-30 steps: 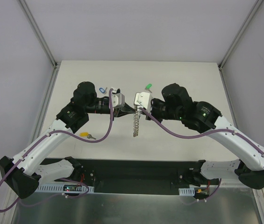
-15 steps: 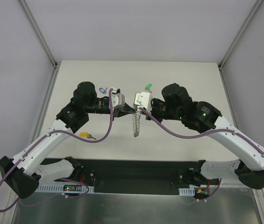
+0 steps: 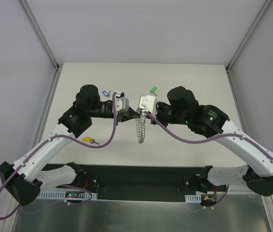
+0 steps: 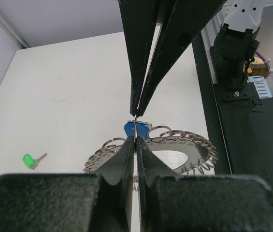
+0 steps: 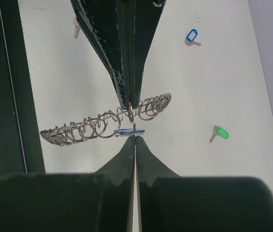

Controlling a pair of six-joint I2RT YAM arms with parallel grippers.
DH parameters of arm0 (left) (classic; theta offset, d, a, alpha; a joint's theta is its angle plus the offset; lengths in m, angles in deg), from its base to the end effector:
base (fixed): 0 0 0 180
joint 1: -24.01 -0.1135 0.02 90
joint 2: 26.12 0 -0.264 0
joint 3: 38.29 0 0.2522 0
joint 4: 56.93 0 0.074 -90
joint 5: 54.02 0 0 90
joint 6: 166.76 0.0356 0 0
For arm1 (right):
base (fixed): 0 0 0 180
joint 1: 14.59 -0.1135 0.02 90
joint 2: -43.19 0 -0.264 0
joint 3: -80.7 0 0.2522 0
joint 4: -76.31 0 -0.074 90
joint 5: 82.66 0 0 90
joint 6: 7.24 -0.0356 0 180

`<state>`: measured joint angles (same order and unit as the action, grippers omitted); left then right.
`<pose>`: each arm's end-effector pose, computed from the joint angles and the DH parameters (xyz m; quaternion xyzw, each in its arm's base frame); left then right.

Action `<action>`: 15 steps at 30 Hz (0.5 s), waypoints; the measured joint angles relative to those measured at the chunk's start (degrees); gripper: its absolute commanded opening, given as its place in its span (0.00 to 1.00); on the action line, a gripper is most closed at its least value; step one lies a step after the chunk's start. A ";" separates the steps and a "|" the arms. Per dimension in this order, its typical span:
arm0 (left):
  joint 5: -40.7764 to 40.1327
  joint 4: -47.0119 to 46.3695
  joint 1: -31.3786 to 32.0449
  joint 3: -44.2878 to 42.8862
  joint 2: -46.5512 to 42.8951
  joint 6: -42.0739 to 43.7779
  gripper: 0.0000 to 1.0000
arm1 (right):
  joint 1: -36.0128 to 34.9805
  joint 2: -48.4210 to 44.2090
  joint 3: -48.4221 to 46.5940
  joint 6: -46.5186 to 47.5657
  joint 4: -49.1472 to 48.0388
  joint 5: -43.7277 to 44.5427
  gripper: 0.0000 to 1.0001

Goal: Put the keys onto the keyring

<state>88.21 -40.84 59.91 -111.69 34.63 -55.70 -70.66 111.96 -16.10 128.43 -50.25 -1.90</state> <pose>0.1720 -0.1593 0.3933 0.5770 0.4307 -0.3973 0.5690 0.1323 0.2070 0.4313 -0.6807 0.4983 0.1161 0.5242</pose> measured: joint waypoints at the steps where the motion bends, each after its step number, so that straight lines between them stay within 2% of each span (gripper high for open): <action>1: 0.00 0.00 0.00 0.00 0.00 0.00 0.00 | 0.00 0.00 0.00 0.00 -0.02 -0.02 0.01; 15: 0.00 0.00 0.00 0.00 0.00 0.00 0.00 | 0.00 0.00 0.00 0.02 0.00 -0.44 0.01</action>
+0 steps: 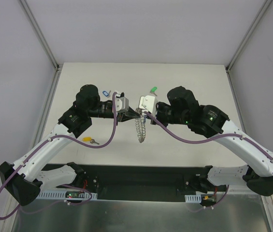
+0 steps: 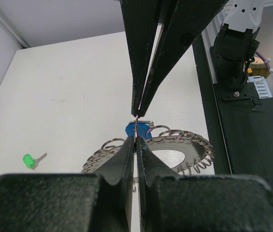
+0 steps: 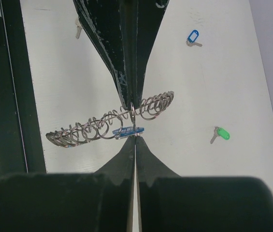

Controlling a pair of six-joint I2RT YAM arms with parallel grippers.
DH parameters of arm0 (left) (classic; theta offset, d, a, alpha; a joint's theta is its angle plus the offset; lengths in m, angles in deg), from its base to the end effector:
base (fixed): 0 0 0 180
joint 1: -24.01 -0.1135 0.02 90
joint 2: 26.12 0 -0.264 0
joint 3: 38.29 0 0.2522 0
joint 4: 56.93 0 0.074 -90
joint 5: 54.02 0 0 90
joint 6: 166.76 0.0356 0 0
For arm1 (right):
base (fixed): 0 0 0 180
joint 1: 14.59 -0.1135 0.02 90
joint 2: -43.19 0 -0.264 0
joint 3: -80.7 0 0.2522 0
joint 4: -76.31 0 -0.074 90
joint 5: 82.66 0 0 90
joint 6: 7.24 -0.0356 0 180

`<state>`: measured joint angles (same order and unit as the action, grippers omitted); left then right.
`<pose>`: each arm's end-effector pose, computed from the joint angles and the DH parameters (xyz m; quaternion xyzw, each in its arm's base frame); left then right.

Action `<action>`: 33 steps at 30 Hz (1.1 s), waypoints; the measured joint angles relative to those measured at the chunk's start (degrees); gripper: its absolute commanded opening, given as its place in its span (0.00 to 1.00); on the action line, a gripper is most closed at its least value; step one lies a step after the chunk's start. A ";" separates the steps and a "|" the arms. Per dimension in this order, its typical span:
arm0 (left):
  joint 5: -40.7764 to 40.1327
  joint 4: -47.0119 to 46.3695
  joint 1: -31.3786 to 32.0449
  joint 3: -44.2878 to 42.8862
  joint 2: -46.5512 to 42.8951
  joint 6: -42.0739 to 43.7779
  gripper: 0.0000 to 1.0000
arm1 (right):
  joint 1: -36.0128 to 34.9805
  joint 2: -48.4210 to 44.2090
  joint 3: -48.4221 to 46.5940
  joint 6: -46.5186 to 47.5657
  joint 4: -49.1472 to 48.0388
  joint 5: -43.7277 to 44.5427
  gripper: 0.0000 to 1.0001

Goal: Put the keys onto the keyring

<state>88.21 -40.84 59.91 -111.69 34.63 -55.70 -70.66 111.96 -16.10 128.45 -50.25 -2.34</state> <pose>0.1720 -0.1593 0.3933 0.5770 0.4307 -0.3973 0.5690 0.1321 0.2071 0.4313 -0.6819 0.4965 0.1192 0.5237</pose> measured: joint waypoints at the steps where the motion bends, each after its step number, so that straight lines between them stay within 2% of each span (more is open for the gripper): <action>1: 0.00 0.00 0.00 0.00 0.00 0.00 0.00 | 0.00 0.00 0.00 0.00 0.00 -0.02 0.01; 33: 3.15 0.04 -0.02 0.00 1.07 -0.96 0.00 | 0.11 -0.22 0.00 0.00 1.18 -2.08 0.01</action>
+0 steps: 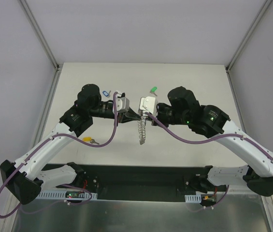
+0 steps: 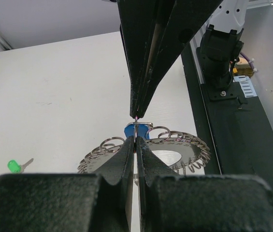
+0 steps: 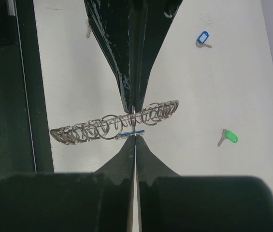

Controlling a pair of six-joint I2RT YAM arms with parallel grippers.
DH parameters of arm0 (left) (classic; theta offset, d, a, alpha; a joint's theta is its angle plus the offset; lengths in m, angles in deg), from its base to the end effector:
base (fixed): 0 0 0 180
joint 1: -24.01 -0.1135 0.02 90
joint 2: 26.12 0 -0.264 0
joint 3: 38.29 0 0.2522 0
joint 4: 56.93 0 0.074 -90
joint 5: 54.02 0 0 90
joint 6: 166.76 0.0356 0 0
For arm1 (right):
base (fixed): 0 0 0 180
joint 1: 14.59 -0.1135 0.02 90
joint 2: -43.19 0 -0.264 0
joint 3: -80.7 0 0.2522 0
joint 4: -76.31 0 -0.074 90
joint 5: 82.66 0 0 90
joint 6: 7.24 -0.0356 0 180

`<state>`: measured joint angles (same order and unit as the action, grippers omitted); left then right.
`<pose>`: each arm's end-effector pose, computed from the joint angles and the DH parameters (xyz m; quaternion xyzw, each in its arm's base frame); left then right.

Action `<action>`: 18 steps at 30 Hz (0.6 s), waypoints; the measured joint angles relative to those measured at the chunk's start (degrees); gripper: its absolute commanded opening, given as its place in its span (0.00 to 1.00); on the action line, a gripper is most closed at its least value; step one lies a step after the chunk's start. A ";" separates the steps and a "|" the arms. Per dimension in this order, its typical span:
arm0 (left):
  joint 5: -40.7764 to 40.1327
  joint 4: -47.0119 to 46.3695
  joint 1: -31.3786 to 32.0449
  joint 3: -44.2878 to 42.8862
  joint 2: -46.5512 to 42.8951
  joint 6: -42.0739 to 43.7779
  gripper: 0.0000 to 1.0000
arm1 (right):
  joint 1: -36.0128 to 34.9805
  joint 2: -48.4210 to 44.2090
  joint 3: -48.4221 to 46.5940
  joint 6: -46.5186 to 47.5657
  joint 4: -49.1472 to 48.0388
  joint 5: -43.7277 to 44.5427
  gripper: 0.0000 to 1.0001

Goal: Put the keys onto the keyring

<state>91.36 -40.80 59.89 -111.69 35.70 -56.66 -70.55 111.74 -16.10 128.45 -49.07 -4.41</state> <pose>0.1743 -0.1622 0.3894 0.5837 0.4264 -0.4206 0.5482 0.1301 0.2055 0.4302 -0.6894 0.4921 0.1336 0.5145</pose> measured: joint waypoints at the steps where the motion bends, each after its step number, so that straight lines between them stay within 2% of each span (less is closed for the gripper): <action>1: 0.09 0.02 0.00 0.00 0.00 0.00 0.00 | 0.00 0.00 0.00 -0.02 0.00 -0.17 0.01; 18: 0.85 -0.09 0.04 0.00 0.76 -1.40 0.00 | 0.00 0.00 -0.28 -0.22 -0.55 -2.64 0.01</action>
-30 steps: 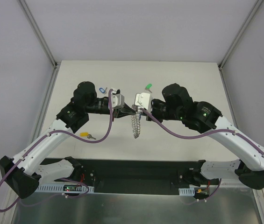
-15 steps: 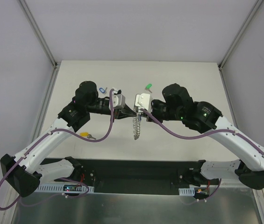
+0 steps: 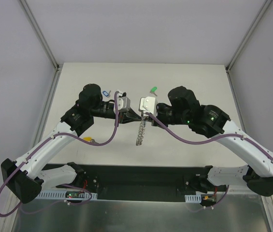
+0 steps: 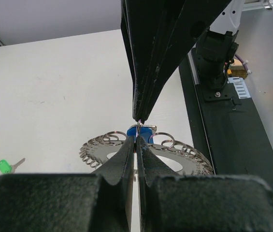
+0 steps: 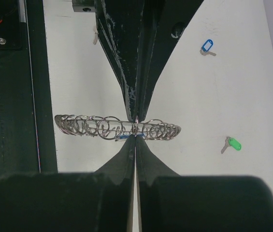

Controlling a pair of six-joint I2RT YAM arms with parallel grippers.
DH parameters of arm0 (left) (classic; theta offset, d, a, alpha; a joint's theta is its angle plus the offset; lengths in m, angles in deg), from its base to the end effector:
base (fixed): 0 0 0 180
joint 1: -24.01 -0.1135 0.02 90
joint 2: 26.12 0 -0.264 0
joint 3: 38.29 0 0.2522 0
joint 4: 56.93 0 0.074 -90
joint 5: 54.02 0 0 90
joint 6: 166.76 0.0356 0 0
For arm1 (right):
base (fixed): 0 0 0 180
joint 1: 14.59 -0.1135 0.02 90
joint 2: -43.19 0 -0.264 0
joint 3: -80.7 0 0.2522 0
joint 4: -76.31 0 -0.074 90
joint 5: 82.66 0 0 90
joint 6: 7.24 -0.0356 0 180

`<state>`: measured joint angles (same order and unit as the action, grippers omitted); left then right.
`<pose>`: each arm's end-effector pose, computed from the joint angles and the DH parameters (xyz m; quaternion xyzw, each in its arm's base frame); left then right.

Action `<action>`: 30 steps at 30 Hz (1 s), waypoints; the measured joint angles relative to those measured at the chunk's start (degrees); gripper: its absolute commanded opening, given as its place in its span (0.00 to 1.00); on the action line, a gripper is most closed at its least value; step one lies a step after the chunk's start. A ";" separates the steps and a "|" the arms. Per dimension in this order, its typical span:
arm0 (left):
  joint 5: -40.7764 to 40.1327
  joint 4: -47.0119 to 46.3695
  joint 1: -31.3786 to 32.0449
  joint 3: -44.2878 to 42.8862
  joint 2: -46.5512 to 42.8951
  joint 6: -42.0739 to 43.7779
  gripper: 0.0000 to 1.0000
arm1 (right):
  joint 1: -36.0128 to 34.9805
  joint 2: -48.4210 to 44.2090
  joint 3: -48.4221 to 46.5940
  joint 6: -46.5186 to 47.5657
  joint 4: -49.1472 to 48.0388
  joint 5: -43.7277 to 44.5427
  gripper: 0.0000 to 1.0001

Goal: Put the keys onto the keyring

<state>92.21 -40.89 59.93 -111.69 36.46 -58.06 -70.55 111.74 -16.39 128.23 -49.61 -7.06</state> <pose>0.1766 -0.1645 0.3867 0.5812 0.4331 -0.4331 0.5358 0.1286 0.2062 0.4329 -0.6919 0.4797 0.1539 0.5172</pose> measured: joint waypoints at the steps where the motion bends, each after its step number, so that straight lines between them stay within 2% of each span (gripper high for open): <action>1: -0.22 0.02 0.00 0.00 0.00 -0.07 0.00 | 0.00 0.00 0.00 0.00 -0.02 0.00 0.01; 30: -11.61 4.46 0.52 -2.69 0.92 -1.90 0.00 | -0.28 2.91 -2.60 0.28 0.20 -0.50 0.01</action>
<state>80.60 -36.43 60.46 -114.38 37.38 -59.96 -70.84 114.65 -18.99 128.51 -49.42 -7.56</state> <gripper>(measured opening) 0.007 0.015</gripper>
